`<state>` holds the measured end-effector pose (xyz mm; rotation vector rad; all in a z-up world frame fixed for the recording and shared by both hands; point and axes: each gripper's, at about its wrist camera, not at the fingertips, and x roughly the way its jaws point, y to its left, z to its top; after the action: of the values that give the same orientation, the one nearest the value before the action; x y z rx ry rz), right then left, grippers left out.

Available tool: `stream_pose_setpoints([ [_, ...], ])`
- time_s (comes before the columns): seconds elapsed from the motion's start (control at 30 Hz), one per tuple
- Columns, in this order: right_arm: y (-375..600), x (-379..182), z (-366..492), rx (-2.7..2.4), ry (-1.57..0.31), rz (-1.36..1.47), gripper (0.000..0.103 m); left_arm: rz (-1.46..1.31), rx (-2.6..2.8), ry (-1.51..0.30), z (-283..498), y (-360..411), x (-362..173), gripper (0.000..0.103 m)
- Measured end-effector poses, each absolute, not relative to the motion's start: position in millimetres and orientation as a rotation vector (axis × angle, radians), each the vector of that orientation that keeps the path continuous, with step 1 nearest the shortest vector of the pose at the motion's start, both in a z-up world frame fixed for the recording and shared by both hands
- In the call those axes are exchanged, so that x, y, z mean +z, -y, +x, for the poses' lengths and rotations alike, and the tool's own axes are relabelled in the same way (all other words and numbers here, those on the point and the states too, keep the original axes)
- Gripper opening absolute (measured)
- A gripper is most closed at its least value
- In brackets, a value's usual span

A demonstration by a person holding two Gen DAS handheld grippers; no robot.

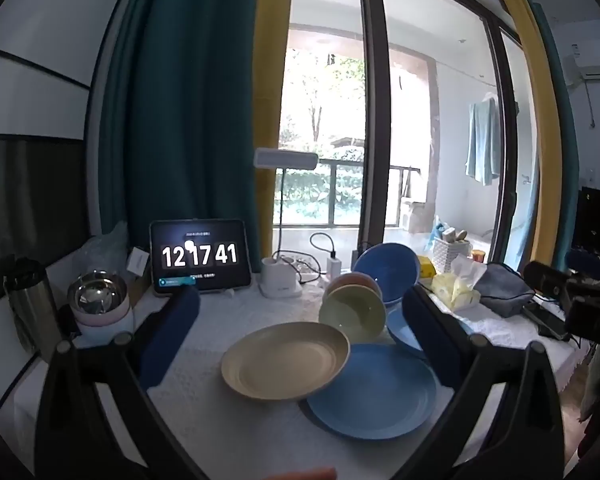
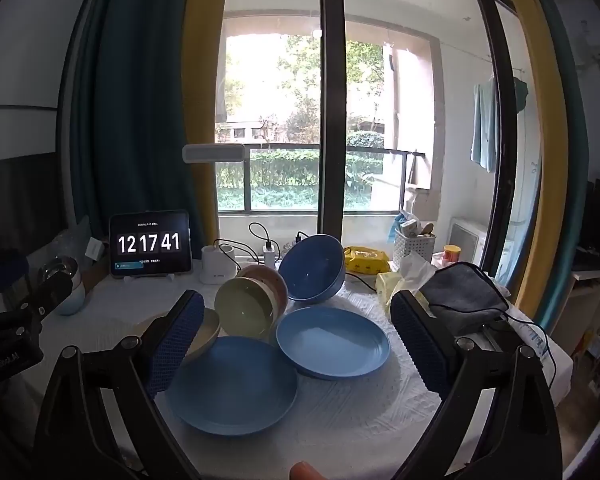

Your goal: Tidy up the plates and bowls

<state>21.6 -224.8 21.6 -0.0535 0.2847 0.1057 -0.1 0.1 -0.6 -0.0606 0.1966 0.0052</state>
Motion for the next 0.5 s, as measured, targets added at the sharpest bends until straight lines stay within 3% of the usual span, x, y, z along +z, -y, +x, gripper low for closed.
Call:
stream_pose_setpoints([
  [0.5,224.1,19.8,24.6,0.107,-0.295,-0.054,0.097,-0.058,0.001,-0.189,-0.1,-6.0,-3.1,0.102],
])
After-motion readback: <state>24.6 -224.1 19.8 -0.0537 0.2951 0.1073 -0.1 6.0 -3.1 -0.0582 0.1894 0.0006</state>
